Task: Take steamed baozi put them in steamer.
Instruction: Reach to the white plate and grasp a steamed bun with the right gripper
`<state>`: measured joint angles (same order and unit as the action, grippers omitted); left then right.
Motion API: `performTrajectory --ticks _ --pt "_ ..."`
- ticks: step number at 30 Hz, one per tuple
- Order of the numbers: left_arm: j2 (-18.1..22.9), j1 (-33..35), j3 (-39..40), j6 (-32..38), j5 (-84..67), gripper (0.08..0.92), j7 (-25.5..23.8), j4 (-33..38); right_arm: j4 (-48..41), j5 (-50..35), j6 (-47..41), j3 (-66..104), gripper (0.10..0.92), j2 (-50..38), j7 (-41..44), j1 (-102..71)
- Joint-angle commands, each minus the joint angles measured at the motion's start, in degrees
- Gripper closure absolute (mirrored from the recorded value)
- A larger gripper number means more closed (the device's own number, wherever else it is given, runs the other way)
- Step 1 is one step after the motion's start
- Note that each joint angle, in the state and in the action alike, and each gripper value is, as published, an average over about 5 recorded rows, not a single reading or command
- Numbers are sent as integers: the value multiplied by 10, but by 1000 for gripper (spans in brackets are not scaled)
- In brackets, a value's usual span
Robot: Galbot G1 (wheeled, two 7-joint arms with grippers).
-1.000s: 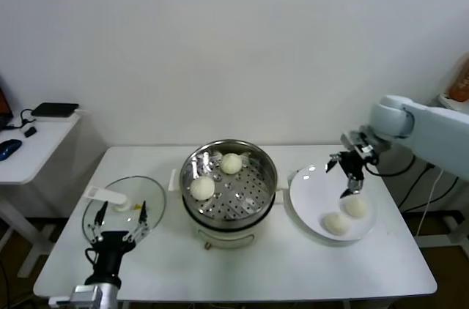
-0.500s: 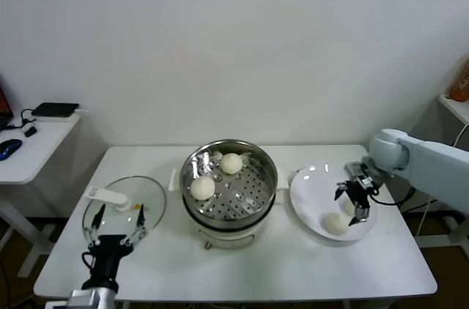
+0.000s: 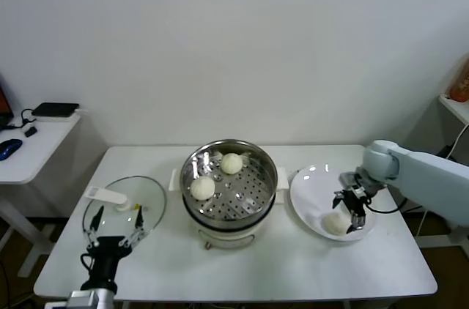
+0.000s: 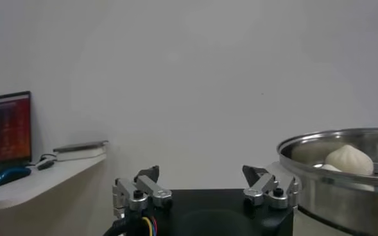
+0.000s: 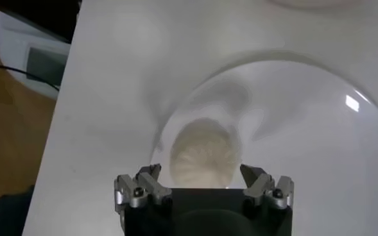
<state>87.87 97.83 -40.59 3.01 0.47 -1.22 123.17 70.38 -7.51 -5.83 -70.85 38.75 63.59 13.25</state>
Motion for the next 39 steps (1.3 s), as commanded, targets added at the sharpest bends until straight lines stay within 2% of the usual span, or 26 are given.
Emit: performTrajectory --ticks 1,25,28,35,39 --pt "-1 -1 -1 0 0 177 0 -1 -22 9 2 15 203 12 -1 -18" --pt "1 -10 0 -2 2 177 1 -11 -41 14 0 29 203 29 4 -36" --pt "1 -10 0 -2 2 177 1 -12 -42 14 -1 30 229 31 4 -37" --pt "1 -11 0 -2 2 177 1 -12 -42 13 0 32 376 31 3 -39" --pt "1 -10 0 -2 2 177 1 -13 -40 9 0 33 385 30 2 -34"
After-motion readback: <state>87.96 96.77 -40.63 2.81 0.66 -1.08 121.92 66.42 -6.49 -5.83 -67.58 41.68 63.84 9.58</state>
